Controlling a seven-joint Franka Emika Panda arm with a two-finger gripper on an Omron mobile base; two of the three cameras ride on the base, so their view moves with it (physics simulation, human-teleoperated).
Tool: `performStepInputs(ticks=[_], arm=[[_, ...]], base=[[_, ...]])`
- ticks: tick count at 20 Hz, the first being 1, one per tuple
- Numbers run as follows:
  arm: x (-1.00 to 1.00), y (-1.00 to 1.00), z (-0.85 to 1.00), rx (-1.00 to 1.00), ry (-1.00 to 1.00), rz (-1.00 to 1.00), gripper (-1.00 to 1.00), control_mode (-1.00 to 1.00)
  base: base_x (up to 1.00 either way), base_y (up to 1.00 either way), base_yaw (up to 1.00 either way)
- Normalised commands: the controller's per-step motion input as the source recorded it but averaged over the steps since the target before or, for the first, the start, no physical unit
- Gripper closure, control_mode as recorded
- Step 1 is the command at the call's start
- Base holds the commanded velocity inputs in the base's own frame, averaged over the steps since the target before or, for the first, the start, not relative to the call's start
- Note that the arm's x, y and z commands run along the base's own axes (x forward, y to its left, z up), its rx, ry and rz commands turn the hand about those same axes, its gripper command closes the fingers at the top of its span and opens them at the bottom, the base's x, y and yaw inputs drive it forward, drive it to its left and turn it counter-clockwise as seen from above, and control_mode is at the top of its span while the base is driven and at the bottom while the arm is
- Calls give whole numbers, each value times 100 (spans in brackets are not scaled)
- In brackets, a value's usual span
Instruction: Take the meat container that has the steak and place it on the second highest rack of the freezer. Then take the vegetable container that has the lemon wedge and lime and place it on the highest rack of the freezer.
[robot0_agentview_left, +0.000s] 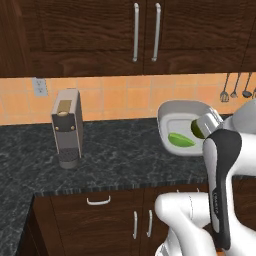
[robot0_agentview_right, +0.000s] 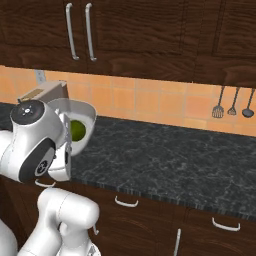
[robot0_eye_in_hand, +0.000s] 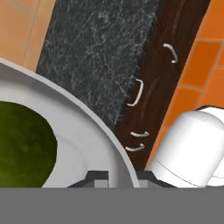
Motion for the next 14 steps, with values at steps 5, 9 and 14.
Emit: performStepInputs(ticks=[5, 9, 14], arm=[[-4, 0, 0, -1, -1, 0, 100, -100], [-3, 0, 0, 0, -1, -1, 100, 100], [0, 0, 0, 0, 0, 0, 100, 100]], base=[[0, 0, 0], [-23, 0, -27], [-43, -5, -75]])
